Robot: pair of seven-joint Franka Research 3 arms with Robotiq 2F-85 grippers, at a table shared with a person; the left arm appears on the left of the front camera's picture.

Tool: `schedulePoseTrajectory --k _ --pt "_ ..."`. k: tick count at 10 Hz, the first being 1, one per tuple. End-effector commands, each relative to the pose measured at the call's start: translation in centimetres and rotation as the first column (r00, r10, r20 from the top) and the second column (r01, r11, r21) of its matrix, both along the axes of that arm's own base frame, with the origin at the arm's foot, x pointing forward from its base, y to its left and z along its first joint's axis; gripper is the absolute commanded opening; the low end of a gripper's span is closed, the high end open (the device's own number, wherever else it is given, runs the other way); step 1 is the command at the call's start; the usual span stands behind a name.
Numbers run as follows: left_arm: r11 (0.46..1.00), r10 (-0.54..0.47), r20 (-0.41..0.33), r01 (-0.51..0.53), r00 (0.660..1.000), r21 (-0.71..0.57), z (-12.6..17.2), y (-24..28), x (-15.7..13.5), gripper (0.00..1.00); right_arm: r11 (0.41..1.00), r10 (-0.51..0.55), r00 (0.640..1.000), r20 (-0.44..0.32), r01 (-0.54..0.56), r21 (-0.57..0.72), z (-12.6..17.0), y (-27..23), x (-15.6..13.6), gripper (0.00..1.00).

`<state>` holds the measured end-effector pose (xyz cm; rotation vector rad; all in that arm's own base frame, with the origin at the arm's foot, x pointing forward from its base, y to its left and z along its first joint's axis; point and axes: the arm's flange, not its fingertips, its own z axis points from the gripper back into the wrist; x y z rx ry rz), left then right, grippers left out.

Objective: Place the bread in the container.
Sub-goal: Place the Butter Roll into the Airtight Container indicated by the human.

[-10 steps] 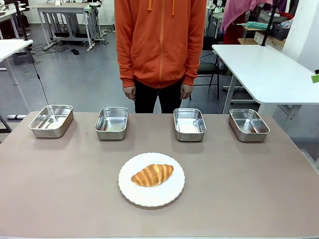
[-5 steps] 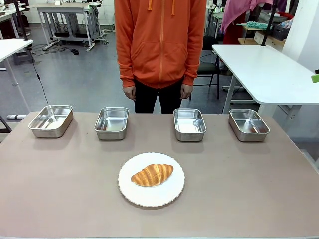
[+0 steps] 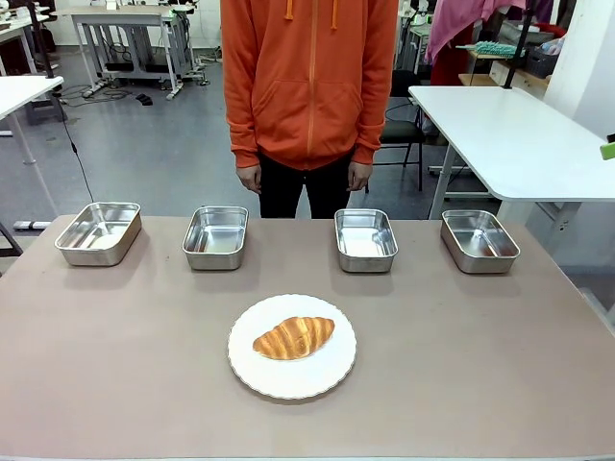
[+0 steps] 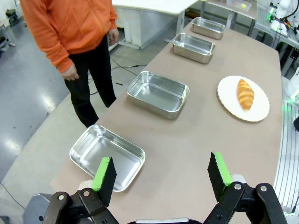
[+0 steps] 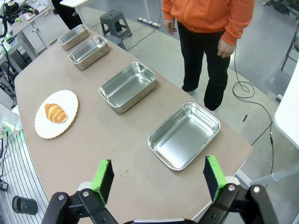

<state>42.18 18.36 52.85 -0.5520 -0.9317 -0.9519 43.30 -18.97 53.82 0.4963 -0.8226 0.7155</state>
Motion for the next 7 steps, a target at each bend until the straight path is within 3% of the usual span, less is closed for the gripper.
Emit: schedulePoseTrajectory --k 1,7 --pt "1.000 -0.013 0.014 0.014 1.000 -0.008 0.14 0.21 -0.07 1.00 1.000 0.006 1.000 0.008 -0.006 0.008 0.10 0.05 0.05 1.00" --pt "1.000 -0.013 0.014 0.014 1.000 -0.008 0.14 0.21 -0.07 1.00 1.000 0.006 1.000 0.008 -0.006 0.008 0.10 0.05 0.05 1.00"
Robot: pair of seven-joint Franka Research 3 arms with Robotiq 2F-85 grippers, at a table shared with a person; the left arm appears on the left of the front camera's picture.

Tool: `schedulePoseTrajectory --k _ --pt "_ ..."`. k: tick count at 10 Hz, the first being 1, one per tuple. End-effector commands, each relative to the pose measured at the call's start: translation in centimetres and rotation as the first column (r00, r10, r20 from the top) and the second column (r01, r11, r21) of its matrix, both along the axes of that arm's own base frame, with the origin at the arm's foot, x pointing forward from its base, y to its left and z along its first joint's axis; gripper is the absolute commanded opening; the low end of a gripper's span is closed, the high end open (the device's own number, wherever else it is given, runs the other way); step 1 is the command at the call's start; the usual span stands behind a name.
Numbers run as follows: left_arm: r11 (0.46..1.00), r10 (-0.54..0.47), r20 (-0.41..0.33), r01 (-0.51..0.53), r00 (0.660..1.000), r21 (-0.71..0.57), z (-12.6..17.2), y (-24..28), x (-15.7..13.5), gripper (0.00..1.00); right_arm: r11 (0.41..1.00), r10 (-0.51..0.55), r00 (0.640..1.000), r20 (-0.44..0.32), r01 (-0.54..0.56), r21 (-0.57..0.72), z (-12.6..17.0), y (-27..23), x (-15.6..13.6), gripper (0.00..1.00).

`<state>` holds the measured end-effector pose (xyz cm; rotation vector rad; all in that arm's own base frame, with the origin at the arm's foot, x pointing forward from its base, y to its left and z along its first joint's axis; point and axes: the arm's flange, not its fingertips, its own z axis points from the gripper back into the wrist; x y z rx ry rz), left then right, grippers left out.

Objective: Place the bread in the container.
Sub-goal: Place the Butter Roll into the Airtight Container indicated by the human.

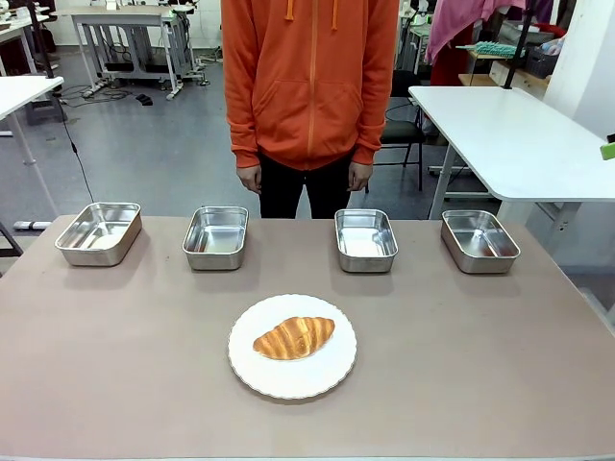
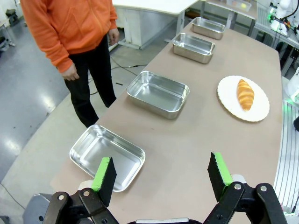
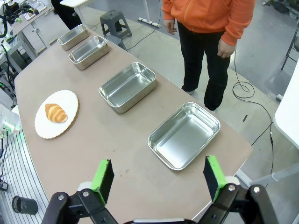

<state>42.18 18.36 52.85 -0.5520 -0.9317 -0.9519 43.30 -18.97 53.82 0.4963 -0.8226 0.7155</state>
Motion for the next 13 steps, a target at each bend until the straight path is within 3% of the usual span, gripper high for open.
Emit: schedulePoseTrajectory --k 1,13 --pt "1.000 -0.013 0.014 0.014 1.000 -0.008 0.14 0.21 -0.07 1.00 1.000 0.006 1.000 0.008 -0.006 0.008 0.10 0.05 0.05 1.00" --pt "1.000 -0.013 0.014 0.014 1.000 -0.008 0.14 0.21 -0.07 1.00 1.000 0.006 1.000 0.008 -0.006 0.008 0.10 0.05 0.05 1.00"
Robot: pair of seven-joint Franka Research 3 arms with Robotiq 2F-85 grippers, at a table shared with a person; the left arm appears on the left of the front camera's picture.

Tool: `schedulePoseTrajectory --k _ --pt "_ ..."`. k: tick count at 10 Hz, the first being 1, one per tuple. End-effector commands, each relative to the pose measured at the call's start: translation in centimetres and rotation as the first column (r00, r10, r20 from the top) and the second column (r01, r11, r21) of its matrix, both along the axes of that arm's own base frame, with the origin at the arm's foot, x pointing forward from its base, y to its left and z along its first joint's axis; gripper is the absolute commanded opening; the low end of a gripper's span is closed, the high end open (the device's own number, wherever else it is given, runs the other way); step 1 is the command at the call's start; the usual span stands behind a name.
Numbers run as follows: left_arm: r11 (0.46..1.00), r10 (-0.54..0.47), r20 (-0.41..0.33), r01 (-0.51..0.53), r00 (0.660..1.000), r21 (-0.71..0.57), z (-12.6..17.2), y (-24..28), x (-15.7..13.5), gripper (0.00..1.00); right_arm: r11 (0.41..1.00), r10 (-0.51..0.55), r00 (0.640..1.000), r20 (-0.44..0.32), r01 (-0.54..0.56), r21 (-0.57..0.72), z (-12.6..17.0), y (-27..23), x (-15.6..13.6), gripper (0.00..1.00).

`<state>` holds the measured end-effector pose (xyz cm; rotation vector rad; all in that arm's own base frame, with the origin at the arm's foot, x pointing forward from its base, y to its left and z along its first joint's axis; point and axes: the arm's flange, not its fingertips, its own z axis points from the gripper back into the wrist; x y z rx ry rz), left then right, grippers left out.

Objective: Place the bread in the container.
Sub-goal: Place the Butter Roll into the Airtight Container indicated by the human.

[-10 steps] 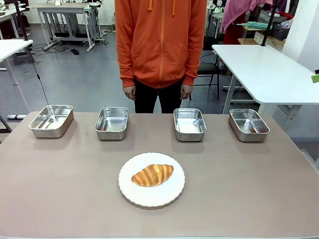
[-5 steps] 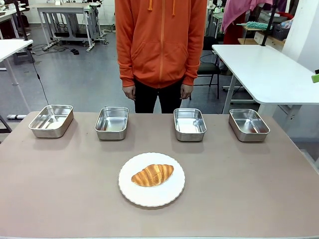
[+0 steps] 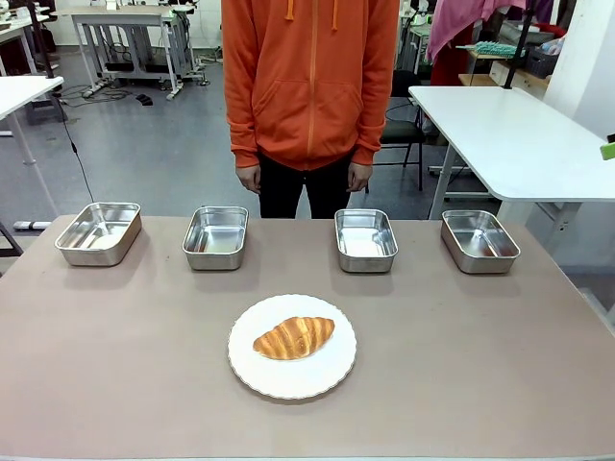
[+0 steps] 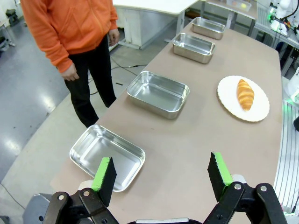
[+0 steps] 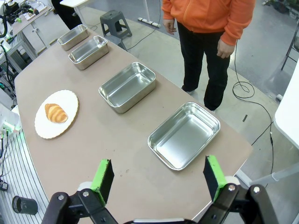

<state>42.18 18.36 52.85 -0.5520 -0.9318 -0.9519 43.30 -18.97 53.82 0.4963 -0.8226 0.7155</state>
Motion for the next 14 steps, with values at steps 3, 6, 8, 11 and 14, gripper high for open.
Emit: schedulePoseTrajectory --k 3,6,8,11,14 --pt "1.000 -0.013 0.014 0.014 1.000 -0.008 0.14 0.21 -0.07 1.00 1.000 0.006 1.000 0.008 -0.006 0.008 0.10 0.05 0.05 1.00" --pt "1.000 -0.013 0.014 0.014 1.000 -0.008 0.14 0.21 -0.07 1.00 1.000 0.006 1.000 0.008 -0.006 0.008 0.10 0.05 0.05 1.00" --pt "1.000 -0.013 0.014 0.014 1.000 -0.008 0.14 0.21 -0.07 1.00 1.000 0.006 1.000 0.008 -0.006 0.008 0.10 0.05 0.05 1.00" --pt "1.000 -0.013 0.014 0.014 1.000 -0.008 0.14 0.21 -0.07 1.00 1.000 0.006 1.000 0.008 -0.006 0.008 0.10 0.05 0.05 1.00" --pt "1.000 -0.013 0.014 0.014 1.000 -0.008 0.14 0.21 -0.07 1.00 1.000 0.006 1.000 0.008 -0.006 0.008 0.10 0.05 0.05 1.00"
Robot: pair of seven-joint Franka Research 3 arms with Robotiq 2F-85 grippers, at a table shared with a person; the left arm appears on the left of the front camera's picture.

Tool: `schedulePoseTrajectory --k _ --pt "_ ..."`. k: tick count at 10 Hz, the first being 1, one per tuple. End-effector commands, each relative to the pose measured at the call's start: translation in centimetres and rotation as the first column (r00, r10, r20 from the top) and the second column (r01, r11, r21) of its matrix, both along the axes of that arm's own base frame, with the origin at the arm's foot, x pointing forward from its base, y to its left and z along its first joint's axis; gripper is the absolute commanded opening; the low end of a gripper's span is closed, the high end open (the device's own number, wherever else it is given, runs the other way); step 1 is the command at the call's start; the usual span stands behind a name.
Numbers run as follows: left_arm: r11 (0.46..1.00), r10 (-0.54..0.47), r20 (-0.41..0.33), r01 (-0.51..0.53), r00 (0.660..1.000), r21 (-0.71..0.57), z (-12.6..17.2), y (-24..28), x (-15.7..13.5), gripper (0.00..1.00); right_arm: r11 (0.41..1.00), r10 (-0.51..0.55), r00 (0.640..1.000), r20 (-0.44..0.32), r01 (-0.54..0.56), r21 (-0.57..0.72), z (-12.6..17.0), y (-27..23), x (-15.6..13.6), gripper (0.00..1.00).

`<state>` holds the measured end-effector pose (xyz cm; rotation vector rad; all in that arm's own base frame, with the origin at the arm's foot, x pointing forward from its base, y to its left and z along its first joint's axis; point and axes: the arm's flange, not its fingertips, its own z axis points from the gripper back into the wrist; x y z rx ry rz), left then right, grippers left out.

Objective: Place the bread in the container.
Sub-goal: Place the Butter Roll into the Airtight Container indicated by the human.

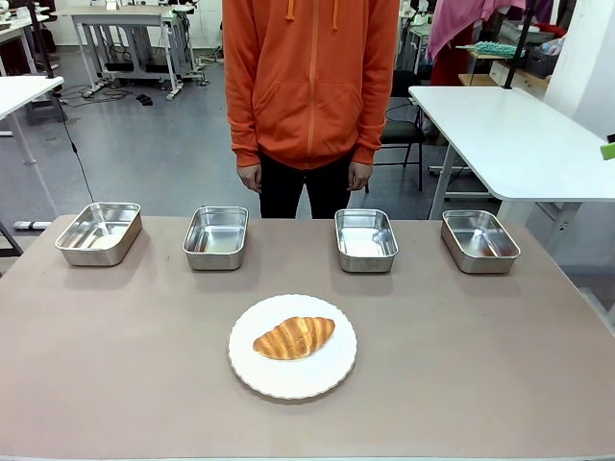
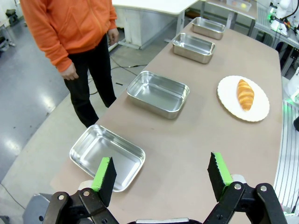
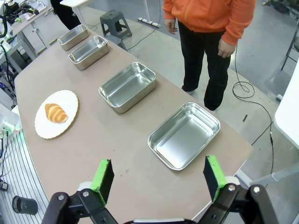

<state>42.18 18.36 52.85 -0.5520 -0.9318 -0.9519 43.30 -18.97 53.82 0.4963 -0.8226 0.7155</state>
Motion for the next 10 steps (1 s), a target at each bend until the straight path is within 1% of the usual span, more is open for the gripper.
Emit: schedulePoseTrajectory --k 1,10 --pt "1.000 -0.013 0.014 0.014 1.000 -0.008 0.14 0.21 -0.07 1.00 1.000 0.006 1.000 0.008 -0.006 0.008 0.10 0.05 0.05 1.00" --pt "1.000 -0.013 0.014 0.014 1.000 -0.008 0.14 0.21 -0.07 1.00 1.000 0.006 1.000 0.008 -0.006 0.008 0.10 0.05 0.05 1.00"
